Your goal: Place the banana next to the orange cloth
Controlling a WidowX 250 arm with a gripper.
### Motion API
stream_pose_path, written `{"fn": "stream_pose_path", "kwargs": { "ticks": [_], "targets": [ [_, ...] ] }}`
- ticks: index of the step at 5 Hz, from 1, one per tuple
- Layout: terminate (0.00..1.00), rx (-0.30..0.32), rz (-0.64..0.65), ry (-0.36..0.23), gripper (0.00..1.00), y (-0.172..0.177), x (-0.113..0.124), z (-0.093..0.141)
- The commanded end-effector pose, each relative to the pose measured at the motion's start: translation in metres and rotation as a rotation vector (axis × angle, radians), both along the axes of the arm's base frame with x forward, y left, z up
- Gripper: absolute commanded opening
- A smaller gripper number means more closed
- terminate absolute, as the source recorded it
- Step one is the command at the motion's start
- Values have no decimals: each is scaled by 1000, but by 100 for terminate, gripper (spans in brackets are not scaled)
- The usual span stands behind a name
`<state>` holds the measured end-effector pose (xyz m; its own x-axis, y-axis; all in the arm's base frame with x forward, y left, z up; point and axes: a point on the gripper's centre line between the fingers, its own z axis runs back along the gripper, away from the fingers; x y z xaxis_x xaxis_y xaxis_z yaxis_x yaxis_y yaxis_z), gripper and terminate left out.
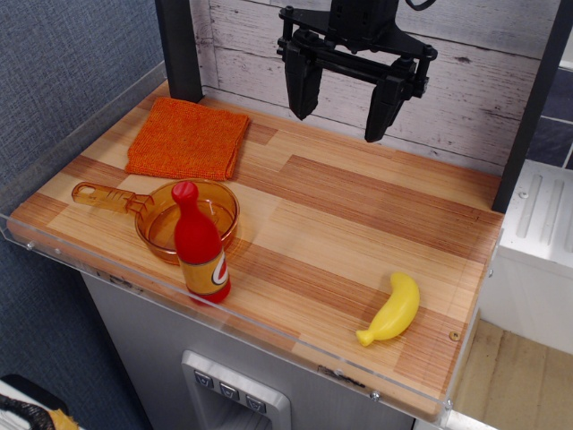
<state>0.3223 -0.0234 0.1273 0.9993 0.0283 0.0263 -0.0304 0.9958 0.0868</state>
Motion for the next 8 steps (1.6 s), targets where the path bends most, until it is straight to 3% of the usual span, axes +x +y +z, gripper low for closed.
{"fn": "stream_pose_path", "kwargs": {
  "ticks": [1, 3, 5, 7, 8],
  "targets": [
    [0, 0, 0, 0, 100, 0, 0, 0],
    [0, 22, -73, 12, 100, -35, -33, -31],
    [0, -17, -203, -10, 100, -69, -45, -70],
    [0, 14, -230, 25, 100, -80, -49, -100],
    [0, 74, -213, 58, 100, -77, -50, -113]
  ]
}}
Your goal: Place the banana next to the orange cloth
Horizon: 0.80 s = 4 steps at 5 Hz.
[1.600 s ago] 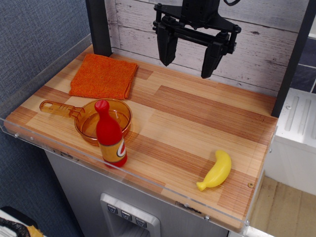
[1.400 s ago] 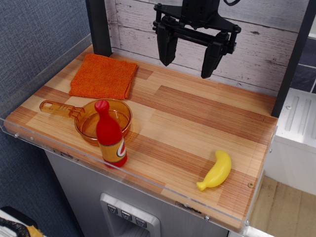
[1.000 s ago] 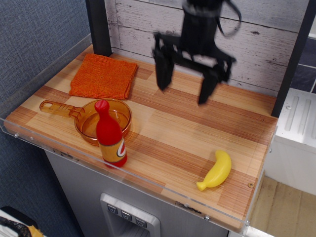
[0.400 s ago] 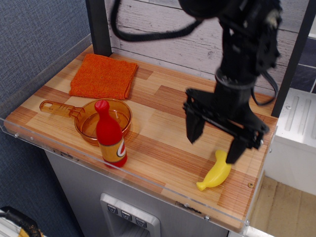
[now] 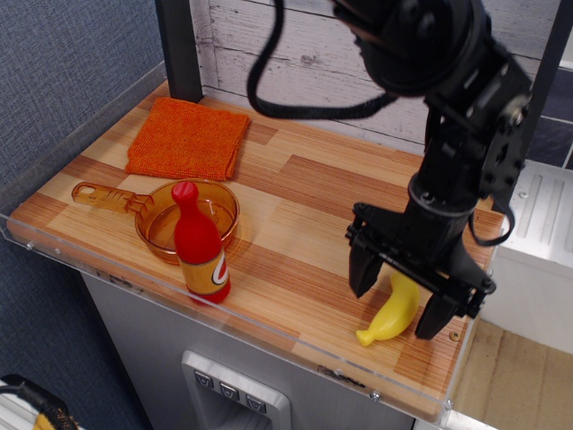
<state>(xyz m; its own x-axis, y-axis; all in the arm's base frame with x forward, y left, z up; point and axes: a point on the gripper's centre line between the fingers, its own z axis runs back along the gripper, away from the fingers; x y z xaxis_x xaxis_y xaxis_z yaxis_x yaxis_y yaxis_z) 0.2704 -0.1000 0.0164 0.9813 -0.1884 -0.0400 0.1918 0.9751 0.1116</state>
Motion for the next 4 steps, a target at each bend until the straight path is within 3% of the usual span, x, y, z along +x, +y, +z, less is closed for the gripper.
{"fn": "stream_pose_path", "kwargs": {
  "ticks": [1, 2, 4],
  "targets": [
    [0, 27, 36, -23, 100, 6, 1, -6],
    [0, 6, 90, -58, 0, 9, 0, -7],
    [0, -44, 97, -67, 0, 12, -1, -3]
  ]
}}
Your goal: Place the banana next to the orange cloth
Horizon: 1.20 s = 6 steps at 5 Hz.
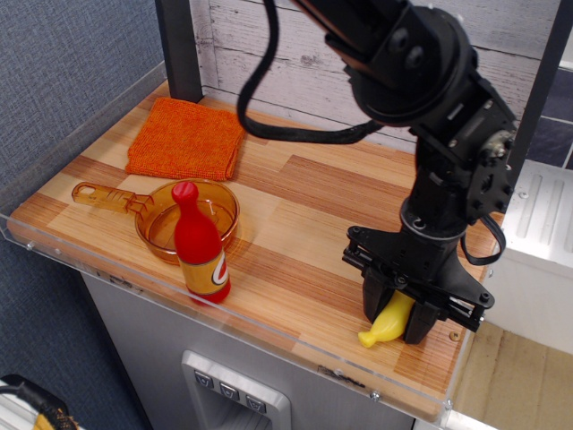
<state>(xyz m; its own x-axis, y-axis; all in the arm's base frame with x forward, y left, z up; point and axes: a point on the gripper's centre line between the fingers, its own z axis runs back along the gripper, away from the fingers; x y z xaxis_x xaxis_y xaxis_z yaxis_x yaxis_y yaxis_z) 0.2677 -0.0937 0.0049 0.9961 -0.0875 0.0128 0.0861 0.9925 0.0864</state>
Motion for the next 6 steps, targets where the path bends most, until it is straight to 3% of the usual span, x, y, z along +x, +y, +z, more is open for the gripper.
{"fn": "stream_pose_path", "kwargs": {
  "ticks": [1, 2, 3, 5, 6],
  "targets": [
    [0, -12, 2, -31, 0, 9, 5, 17],
    [0, -19, 60, -65, 0, 18, 17, 35],
    [0, -37, 196, -102, 0, 45, 37, 54],
    [0, -13, 458, -177, 0, 83, 82, 60],
    [0, 3, 555, -232, 0, 95, 87, 63]
  ]
}}
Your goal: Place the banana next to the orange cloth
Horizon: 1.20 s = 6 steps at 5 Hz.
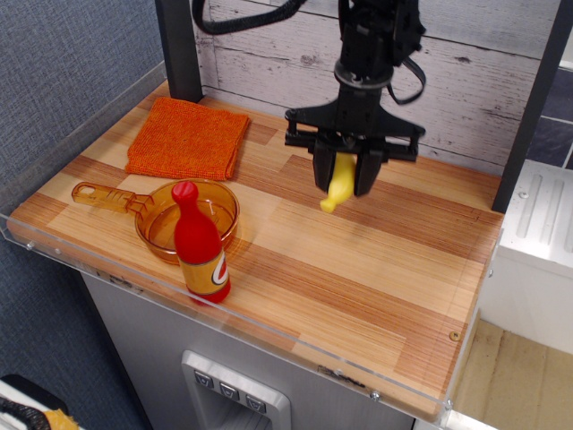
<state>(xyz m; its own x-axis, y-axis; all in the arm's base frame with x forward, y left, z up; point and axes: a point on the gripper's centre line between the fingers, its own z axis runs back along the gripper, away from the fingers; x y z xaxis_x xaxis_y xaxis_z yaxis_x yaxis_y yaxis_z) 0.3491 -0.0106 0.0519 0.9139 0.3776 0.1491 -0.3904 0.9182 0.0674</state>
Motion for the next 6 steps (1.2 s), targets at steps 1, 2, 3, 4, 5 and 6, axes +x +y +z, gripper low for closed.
{"fn": "stream_pose_path", "kwargs": {
  "ticks": [1, 2, 3, 4, 5, 6],
  "targets": [
    [0, 20, 122, -97, 0, 26, 17, 14],
    [0, 41, 190, -82, 0, 46, 19, 4],
    [0, 22, 202, -97, 0, 53, 21, -5],
    [0, 2, 199, -94, 0, 53, 23, -11],
    [0, 15, 188, -85, 0, 52, 23, -18],
    [0, 5, 169, -91, 0, 54, 23, -24]
  ]
}}
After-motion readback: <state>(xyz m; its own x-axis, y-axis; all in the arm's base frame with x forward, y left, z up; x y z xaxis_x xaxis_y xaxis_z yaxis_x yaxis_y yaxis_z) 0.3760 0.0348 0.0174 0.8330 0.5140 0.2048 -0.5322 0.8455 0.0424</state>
